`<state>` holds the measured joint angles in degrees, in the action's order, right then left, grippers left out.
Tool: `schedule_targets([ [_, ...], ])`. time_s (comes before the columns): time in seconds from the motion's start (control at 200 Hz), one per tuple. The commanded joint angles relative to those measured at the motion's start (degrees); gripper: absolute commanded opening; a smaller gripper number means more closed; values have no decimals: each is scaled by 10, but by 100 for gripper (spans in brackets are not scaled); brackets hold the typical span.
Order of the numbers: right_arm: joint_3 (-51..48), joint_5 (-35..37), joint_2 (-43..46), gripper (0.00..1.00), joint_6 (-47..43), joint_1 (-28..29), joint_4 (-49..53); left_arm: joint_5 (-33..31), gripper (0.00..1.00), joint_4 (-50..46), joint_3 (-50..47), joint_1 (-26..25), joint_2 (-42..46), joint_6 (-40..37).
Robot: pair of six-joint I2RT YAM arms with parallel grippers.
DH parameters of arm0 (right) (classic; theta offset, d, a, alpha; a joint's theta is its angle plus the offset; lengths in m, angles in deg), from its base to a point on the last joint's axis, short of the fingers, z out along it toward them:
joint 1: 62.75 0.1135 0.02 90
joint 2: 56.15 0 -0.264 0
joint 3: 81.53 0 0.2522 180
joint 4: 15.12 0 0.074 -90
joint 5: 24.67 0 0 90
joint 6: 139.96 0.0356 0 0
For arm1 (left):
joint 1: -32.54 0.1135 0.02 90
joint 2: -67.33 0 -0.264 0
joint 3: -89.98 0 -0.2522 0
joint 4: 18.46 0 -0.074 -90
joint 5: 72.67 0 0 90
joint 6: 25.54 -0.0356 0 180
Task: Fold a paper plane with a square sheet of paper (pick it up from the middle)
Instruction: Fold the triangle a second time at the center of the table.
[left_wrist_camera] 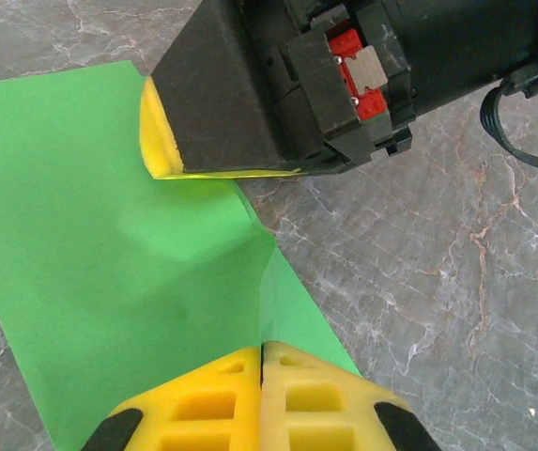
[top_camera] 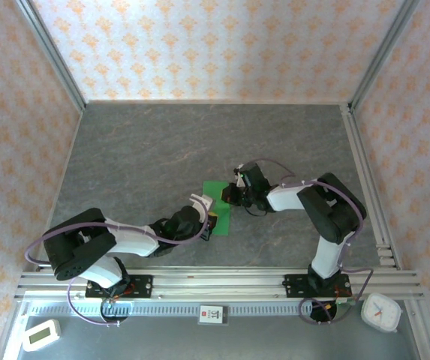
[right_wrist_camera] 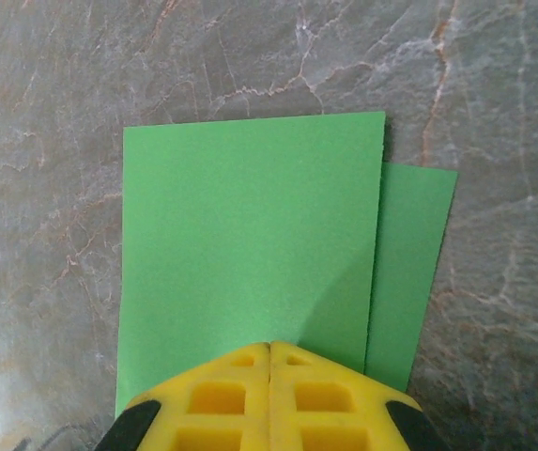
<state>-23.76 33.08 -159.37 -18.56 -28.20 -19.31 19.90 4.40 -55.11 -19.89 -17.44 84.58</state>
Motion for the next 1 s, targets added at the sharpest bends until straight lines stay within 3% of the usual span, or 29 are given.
schedule_targets([
  [0.0,-21,12,-27,0,-8,0,22,-9,0,-3,-2,10,-5,7],
  [0.996,-16,22,-51,0,-16,-1,31,-40,0,-19,-9,53,-10,-14],
])
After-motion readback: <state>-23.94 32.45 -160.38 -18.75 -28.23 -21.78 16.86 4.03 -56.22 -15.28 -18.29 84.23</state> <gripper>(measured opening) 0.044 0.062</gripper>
